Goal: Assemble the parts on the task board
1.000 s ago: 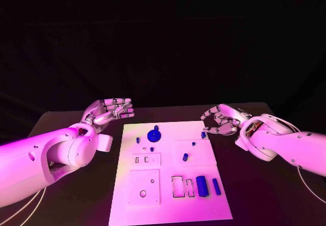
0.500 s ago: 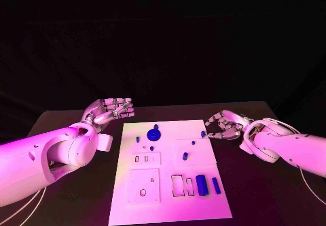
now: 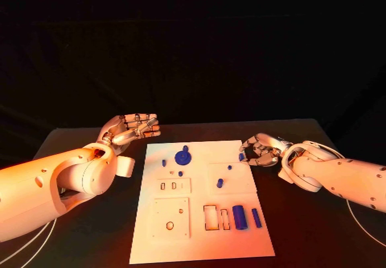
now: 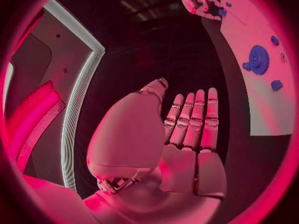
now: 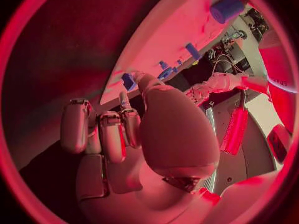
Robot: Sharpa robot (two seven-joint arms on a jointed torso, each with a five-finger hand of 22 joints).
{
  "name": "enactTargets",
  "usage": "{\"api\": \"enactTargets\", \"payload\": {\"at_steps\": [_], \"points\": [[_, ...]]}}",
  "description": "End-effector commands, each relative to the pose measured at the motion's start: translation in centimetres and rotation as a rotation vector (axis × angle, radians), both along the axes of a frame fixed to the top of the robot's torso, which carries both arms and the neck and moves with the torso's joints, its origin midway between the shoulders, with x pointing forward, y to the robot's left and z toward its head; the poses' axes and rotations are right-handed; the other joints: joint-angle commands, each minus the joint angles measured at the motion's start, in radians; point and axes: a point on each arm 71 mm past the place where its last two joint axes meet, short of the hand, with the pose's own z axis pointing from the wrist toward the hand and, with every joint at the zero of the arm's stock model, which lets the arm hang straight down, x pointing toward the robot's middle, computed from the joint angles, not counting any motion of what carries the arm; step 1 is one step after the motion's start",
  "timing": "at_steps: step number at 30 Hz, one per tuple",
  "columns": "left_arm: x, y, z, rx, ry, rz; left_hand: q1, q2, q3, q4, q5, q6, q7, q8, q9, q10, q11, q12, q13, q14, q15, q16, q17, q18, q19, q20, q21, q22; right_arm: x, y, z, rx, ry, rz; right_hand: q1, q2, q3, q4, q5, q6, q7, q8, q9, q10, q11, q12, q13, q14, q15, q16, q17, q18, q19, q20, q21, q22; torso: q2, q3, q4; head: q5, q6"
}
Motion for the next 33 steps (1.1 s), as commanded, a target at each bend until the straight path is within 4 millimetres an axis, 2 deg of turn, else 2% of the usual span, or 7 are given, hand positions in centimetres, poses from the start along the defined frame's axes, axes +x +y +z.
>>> {"api": "enactTargets", "payload": {"at_steps": [1, 5, 9, 17, 20, 22, 33], "points": [[-0.08, -0.23, 0.14, -0.005, -0.01, -0.019, 0.0, -0.005, 0.007, 0.0, -0.003, 0.001, 0.054, -0.003, -0.001, -0.006, 0.001, -0.005, 0.0, -0.007, -0.002, -0.006, 0.002, 0.007, -0.007, 0.003, -0.007, -0.001, -0.04, 0.18, -0.45, -0.018, 0.024, 0.012, 0.004, 0.012, 0.002, 0.007, 0.003, 0.004, 0.001, 0.002, 0.0, 0.009, 0.001, 0.008, 0.139, 0.093, 0.004, 0.005, 0.213, -0.004, 0.01, 0.001, 0.008, 0.066, -0.001, 0.0004, -0.0016, 0.002, -0.002], [-0.08, -0.2, 0.14, -0.005, -0.01, -0.018, 0.0, -0.005, 0.008, -0.001, -0.003, 0.002, 0.054, -0.002, -0.001, -0.005, 0.001, -0.004, 0.0, -0.006, -0.002, -0.006, 0.002, 0.006, -0.008, 0.003, -0.007, -0.001, 0.0, 0.37, -0.66, -0.019, 0.03, 0.013, 0.005, 0.021, 0.013, 0.008, 0.0, 0.019, -0.001, 0.01, 0.003, 0.016, -0.001, 0.015, 0.146, 0.094, 0.002, 0.007, 0.217, -0.005, 0.015, 0.001, 0.016, 0.073, -0.002, 0.001, -0.003, 0.003, -0.004], [-0.07, -0.19, 0.13, -0.004, -0.009, -0.018, 0.0, -0.005, 0.008, -0.001, -0.003, 0.002, 0.054, -0.002, -0.001, -0.005, 0.001, -0.004, 0.0, -0.006, -0.002, -0.006, 0.002, 0.006, -0.008, 0.003, -0.007, -0.001, 0.04, 0.48, -0.77, -0.02, 0.035, 0.014, 0.001, 0.031, 0.032, 0.011, -0.008, 0.042, -0.006, 0.022, 0.006, 0.023, -0.005, 0.022, 0.153, 0.095, -0.001, 0.008, 0.222, -0.007, 0.021, -0.002, 0.025, 0.08, -0.002, 0.0016, -0.0011, 0.002, -0.005], [-0.06, -0.12, 0.11, -0.002, -0.007, -0.016, -0.001, -0.005, 0.008, -0.001, -0.003, 0.0, 0.054, -0.003, -0.001, -0.005, 0.001, -0.004, 0.0, -0.007, -0.002, -0.007, 0.002, 0.006, -0.009, 0.003, -0.007, -0.001, 0.07, 0.63, -0.84, -0.021, 0.038, 0.015, 0.002, 0.045, 0.071, 0.005, -0.019, 0.082, -0.021, 0.045, 0.012, 0.035, -0.019, 0.033, 0.165, 0.096, -0.012, 0.009, 0.226, -0.01, 0.029, -0.011, 0.039, 0.093, -0.002, 0.0018, -0.0019, 0.0, -0.005], [-0.06, -0.11, 0.09, -0.001, -0.005, -0.017, -0.001, -0.005, 0.008, -0.001, -0.003, 0.0, 0.054, -0.003, -0.001, -0.005, 0.001, -0.004, 0.0, -0.007, -0.002, -0.007, 0.002, 0.006, -0.009, 0.003, -0.007, -0.001, 0.1, 0.66, -0.86, -0.021, 0.038, 0.015, 0.003, 0.051, 0.092, -0.001, -0.036, 0.096, -0.028, 0.056, 0.015, 0.038, -0.024, 0.035, 0.168, 0.096, -0.018, 0.01, 0.228, -0.011, 0.03, -0.016, 0.041, 0.095, -0.002, 0.0019, -0.0021, 0.001, -0.005], [-0.06, -0.1, 0.08, 0.0, -0.003, -0.017, -0.001, -0.005, 0.008, -0.001, -0.003, 0.0, 0.054, -0.003, -0.001, -0.005, 0.001, -0.004, 0.0, -0.007, -0.002, -0.007, 0.002, 0.006, -0.009, 0.003, -0.008, -0.002, 0.13, 0.67, -0.85, -0.021, 0.036, 0.014, 0.003, 0.056, 0.115, -0.009, -0.066, 0.103, -0.032, 0.064, 0.017, 0.041, -0.028, 0.037, 0.17, 0.096, -0.022, 0.01, 0.228, -0.011, 0.031, -0.02, 0.042, 0.097, -0.001, 0.002, -0.0024, 0.002, -0.004], [-0.07, -0.02, 0.05, 0.003, 0.001, -0.016, -0.001, -0.005, 0.008, -0.001, -0.003, 0.0, 0.054, -0.003, -0.001, -0.005, 0.001, -0.004, 0.0, -0.007, -0.002, -0.007, 0.002, 0.006, -0.009, 0.003, -0.008, -0.002, 0.2, 0.81, -0.39, -0.005, -0.025, -0.035, -0.013, 0.072, 0.159, -0.027, -0.072, 0.134, -0.048, 0.097, 0.029, 0.054, -0.042, 0.048, 0.183, 0.099, -0.035, 0.013, 0.238, -0.016, 0.042, -0.032, 0.063, 0.114, -0.002, 0.0018, -0.0018, 0.002, -0.005]]}}
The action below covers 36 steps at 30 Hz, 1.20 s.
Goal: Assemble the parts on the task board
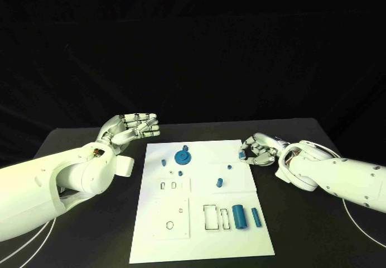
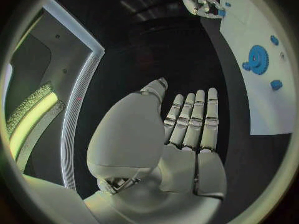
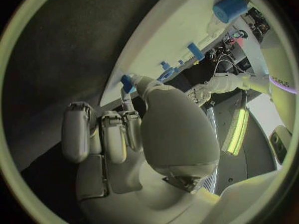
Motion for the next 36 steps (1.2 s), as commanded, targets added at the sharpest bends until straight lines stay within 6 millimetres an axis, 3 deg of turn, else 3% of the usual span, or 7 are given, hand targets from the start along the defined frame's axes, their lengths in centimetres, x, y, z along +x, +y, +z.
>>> {"api": "enactTargets", "payload": {"at_steps": [1, 6, 11, 19, 25, 29, 36], "points": [[-0.1, -0.2, 0.1, -0.002, -0.005, -0.018, -0.001, -0.005, 0.008, -0.001, -0.003, 0.0, 0.054, -0.003, -0.001, -0.005, 0.001, -0.004, 0.0, -0.007, -0.002, -0.007, 0.001, 0.006, -0.005, -0.001, -0.004, -0.001, -0.2, 0.2, 0.1, 0.0, -0.043, -0.038, -0.01, 0.011, 0.009, 0.002, 0.0, 0.02, -0.015, 0.008, 0.015, 0.04, -0.009, 0.007, 0.185, 0.101, -0.008, 0.005, 0.24, -0.017, 0.005, -0.007, 0.009, 0.116, 0.0, 0.0002, 0.0, 0.002, -0.002], [0.0, -0.1, 0.1, -0.002, -0.004, -0.017, -0.001, -0.005, 0.008, -0.001, -0.003, 0.0, 0.054, -0.003, -0.001, -0.005, 0.001, -0.004, 0.0, -0.007, -0.002, -0.007, 0.001, 0.006, -0.005, -0.001, -0.004, -0.001, -0.6, 1.1, 0.9, 0.024, -0.094, -0.084, -0.023, 0.016, 0.015, 0.003, 0.002, 0.02, -0.018, 0.014, 0.018, 0.043, -0.012, 0.01, 0.188, 0.102, -0.01, 0.007, 0.246, -0.018, 0.008, -0.009, 0.014, 0.121, -0.002, 0.0007, -0.0005, 0.006, -0.004], [0.0, -0.2, 0.1, -0.001, -0.003, -0.016, -0.001, -0.005, 0.008, -0.001, -0.003, 0.0, 0.054, -0.003, -0.001, -0.005, 0.001, -0.004, 0.0, -0.007, -0.002, -0.007, 0.001, 0.006, -0.005, -0.001, -0.004, -0.001, -1.2, 2.9, 2.4, 0.043, -0.123, -0.099, -0.037, 0.018, 0.019, 0.005, 0.004, 0.021, -0.021, 0.021, 0.021, 0.045, -0.015, 0.011, 0.189, 0.102, -0.012, 0.007, 0.247, -0.019, 0.011, -0.011, 0.018, 0.124, -0.005, -0.0015, -0.0009, 0.005, -0.003], [0.2, -0.4, -0.1, -0.001, -0.001, -0.019, -0.001, -0.005, 0.008, -0.001, -0.003, 0.0, 0.054, -0.003, -0.001, -0.005, 0.001, -0.004, 0.0, -0.007, -0.002, -0.007, 0.001, 0.006, -0.005, -0.001, -0.004, -0.001, -2.8, 8.3, 3.9, 0.065, -0.122, -0.048, -0.046, 0.022, 0.025, 0.004, 0.011, 0.021, -0.024, 0.026, 0.024, 0.046, -0.017, 0.011, 0.19, 0.103, -0.014, 0.008, 0.25, -0.02, 0.014, -0.013, 0.024, 0.128, -0.013, -0.0069, 0.0008, 0.022, -0.01], [0.4, -0.6, -0.2, 0.001, 0.002, -0.017, -0.003, -0.005, 0.009, 0.0, -0.003, 0.0, 0.055, -0.003, -0.002, -0.007, 0.001, -0.004, 0.0, -0.007, -0.001, -0.008, 0.002, 0.006, -0.007, -0.001, -0.004, -0.002, -4.0, 12.5, 3.8, 0.085, -0.097, -0.004, -0.062, 0.019, 0.027, 0.006, 0.014, 0.019, -0.025, 0.032, 0.027, 0.048, -0.019, 0.013, 0.192, 0.103, -0.016, 0.008, 0.251, -0.02, 0.015, -0.015, 0.024, 0.128, -0.019, -0.0101, 0.0033, 0.03, -0.014], [0.6, -0.8, -0.3, 0.003, 0.003, -0.015, -0.007, -0.006, 0.008, 0.002, -0.004, 0.002, 0.055, -0.003, -0.001, -0.006, 0.001, -0.004, 0.0, -0.006, -0.001, -0.008, 0.003, 0.006, -0.008, -0.001, -0.004, -0.002, -5.0, 15.5, 3.2, 0.072, -0.093, 0.053, -0.07, 0.019, 0.027, 0.007, 0.01, 0.018, -0.026, 0.035, 0.028, 0.049, -0.019, 0.013, 0.193, 0.103, -0.016, 0.008, 0.25, -0.02, 0.015, -0.015, 0.024, 0.129, -0.024, -0.0148, 0.0083, 0.037, -0.022], [0.8, -1.1, -0.4, 0.004, 0.004, -0.014, -0.008, -0.006, 0.007, 0.003, -0.004, 0.002, 0.055, -0.003, -0.001, -0.006, 0.001, -0.004, 0.0, -0.006, -0.001, -0.008, 0.003, 0.006, -0.008, -0.001, -0.004, -0.002, -6.1, 18.4, 1.8, 0.038, -0.079, 0.108, -0.081, 0.016, 0.026, 0.01, 0.009, 0.016, -0.026, 0.038, 0.03, 0.05, -0.02, 0.014, 0.194, 0.103, -0.017, 0.008, 0.252, -0.021, 0.017, -0.016, 0.025, 0.13, -0.026, -0.0186, 0.0126, 0.049, -0.028]]}}
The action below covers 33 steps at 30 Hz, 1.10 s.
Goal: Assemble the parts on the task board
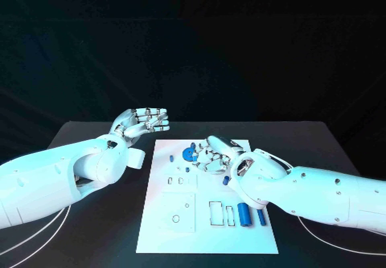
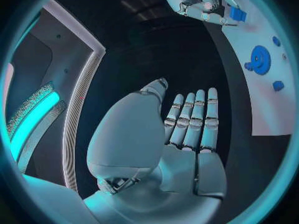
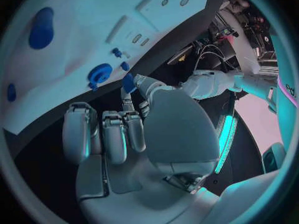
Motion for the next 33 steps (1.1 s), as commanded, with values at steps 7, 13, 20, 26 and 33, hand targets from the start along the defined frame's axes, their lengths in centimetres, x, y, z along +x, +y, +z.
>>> {"api": "enactTargets", "payload": {"at_steps": [7, 13, 20, 26, 33], "points": [[0.1, -0.6, 0.0, -0.003, -0.004, -0.016, -0.008, -0.006, 0.002, 0.002, -0.004, 0.002, 0.055, -0.003, -0.002, -0.006, 0.001, -0.004, 0.0, -0.006, -0.001, -0.004, 0.002, 0.006, -0.008, -0.001, -0.004, -0.001, -0.9, 2.0, -1.8, -0.09, -0.018, 0.031, -0.021, 0.0, 0.004, 0.007, -0.001, 0.013, -0.024, 0.01, 0.031, 0.052, -0.006, 0.005, 0.196, 0.1, -0.007, 0.005, 0.252, -0.021, 0.015, -0.008, 0.004, 0.129, 0.001, -0.002, -0.0011, 0.016, -0.009], [0.2, -0.8, -0.1, -0.002, -0.003, -0.018, -0.009, -0.006, 0.001, 0.003, -0.005, 0.002, 0.054, -0.003, -0.001, -0.005, 0.001, -0.003, 0.0, -0.006, -0.001, -0.004, 0.002, 0.006, -0.008, -0.001, -0.004, -0.001, -1.5, 2.9, -2.9, -0.11, -0.02, 0.052, -0.026, -0.005, 0.007, 0.004, 0.016, 0.011, -0.025, 0.014, 0.033, 0.053, -0.008, 0.005, 0.197, 0.1, -0.008, 0.005, 0.254, -0.021, 0.016, -0.009, 0.005, 0.13, 0.001, -0.0002, -0.0012, 0.025, -0.014], [0.2, -0.9, -0.2, 0.0, -0.001, -0.019, -0.009, -0.006, 0.001, 0.003, -0.005, 0.002, 0.054, -0.003, -0.001, -0.005, 0.001, -0.003, 0.0, -0.006, -0.001, -0.004, 0.002, 0.006, -0.008, -0.001, -0.004, -0.001, -1.7, 3.3, -3.6, -0.138, -0.016, 0.062, -0.033, -0.011, 0.005, 0.004, 0.014, 0.01, -0.025, 0.017, 0.034, 0.053, -0.007, 0.005, 0.198, 0.1, -0.008, 0.005, 0.254, -0.021, 0.016, -0.009, 0.005, 0.13, 0.0, 0.0009, -0.0007, 0.029, -0.021], [0.2, -0.9, -0.2, 0.0, 0.0, -0.019, -0.011, -0.006, 0.001, 0.004, -0.005, 0.003, 0.054, -0.003, -0.001, -0.005, 0.001, -0.003, 0.0, -0.006, -0.001, -0.004, 0.002, 0.006, -0.008, -0.001, -0.004, -0.002, -1.9, 3.6, -4.1, -0.153, -0.007, 0.066, -0.038, -0.014, 0.004, 0.005, 0.011, 0.009, -0.024, 0.018, 0.035, 0.053, -0.007, 0.005, 0.198, 0.1, -0.008, 0.006, 0.255, -0.021, 0.017, -0.009, 0.005, 0.131, 0.001, 0.0014, -0.0012, 0.032, -0.026], [0.2, -0.8, -0.2, 0.002, 0.001, -0.02, -0.011, -0.006, 0.001, 0.004, -0.005, 0.003, 0.054, -0.003, -0.001, -0.005, 0.001, -0.003, 0.0, -0.006, -0.001, -0.004, 0.002, 0.006, -0.008, -0.001, -0.004, -0.002, -2.2, 3.9, -4.7, -0.166, 0.0, 0.072, -0.041, -0.018, 0.003, 0.005, 0.009, 0.007, -0.024, 0.018, 0.035, 0.052, -0.007, 0.004, 0.196, 0.1, -0.008, 0.005, 0.254, -0.021, 0.016, -0.009, 0.003, 0.13, 0.001, 0.0022, -0.0006, 0.034, -0.03]]}}
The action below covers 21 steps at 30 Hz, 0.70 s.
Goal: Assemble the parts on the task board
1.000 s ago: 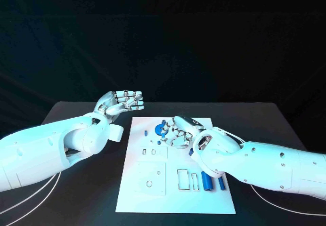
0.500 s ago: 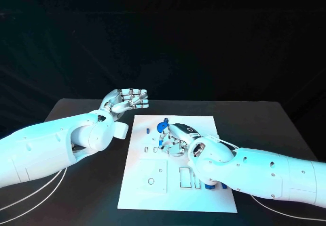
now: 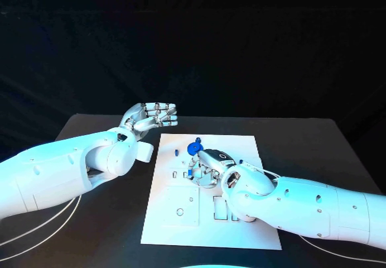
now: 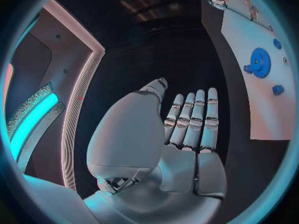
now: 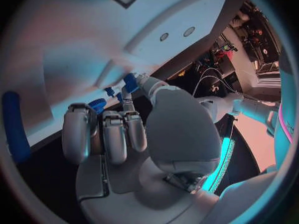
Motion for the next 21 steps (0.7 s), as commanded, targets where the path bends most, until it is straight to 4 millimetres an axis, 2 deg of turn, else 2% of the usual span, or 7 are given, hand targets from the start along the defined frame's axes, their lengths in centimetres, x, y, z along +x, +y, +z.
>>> {"api": "enactTargets", "payload": {"at_steps": [1, 12, 21], "points": [[-0.04, -0.16, 0.12, -0.001, -0.008, -0.011, -0.007, -0.003, 0.001, 0.004, -0.005, 0.003, 0.054, -0.003, -0.002, -0.005, 0.001, -0.003, 0.0, -0.006, -0.001, -0.004, 0.002, 0.006, -0.008, -0.001, -0.004, -0.002, -0.1, 0.12, -0.18, -0.037, -0.008, 0.014, -0.009, -0.001, 0.0, 0.002, -0.003, 0.008, -0.015, 0.005, 0.001, 0.052, -0.007, 0.004, 0.196, 0.104, -0.004, 0.005, 0.255, -0.005, 0.013, -0.006, 0.004, 0.131, 0.0, 0.0002, 0.0002, 0.001, -0.002], [-0.08, -0.1, 0.13, -0.001, -0.008, -0.015, -0.008, -0.003, 0.0, 0.004, -0.005, 0.003, 0.054, -0.003, -0.002, -0.005, 0.0, -0.003, 0.0, -0.005, -0.002, -0.005, 0.002, 0.006, -0.008, -0.001, -0.004, -0.002, -0.18, 0.23, -0.29, -0.044, -0.008, 0.019, -0.018, -0.014, -0.004, 0.001, -0.008, 0.0, -0.012, 0.004, 0.001, 0.049, -0.005, 0.0, 0.192, 0.104, -0.003, 0.005, 0.254, -0.004, 0.012, -0.005, 0.0, 0.13, -0.001, -0.0006, -0.0001, 0.002, -0.004], [-0.1, 0.0, 0.14, 0.002, -0.009, -0.017, -0.008, -0.004, 0.0, 0.004, -0.005, 0.003, 0.053, -0.003, -0.002, -0.004, 0.0, -0.003, 0.0, -0.005, -0.002, -0.005, 0.002, 0.006, -0.009, -0.001, -0.004, -0.002, -0.2, 0.26, -0.35, -0.05, -0.005, 0.027, -0.041, -0.045, -0.016, 0.005, -0.019, -0.045, 0.006, -0.015, -0.01, 0.038, 0.011, -0.013, 0.182, 0.105, 0.009, 0.006, 0.257, -0.004, 0.009, 0.003, -0.009, 0.126, -0.001, -0.0009, 0.0001, 0.001, -0.003]]}}
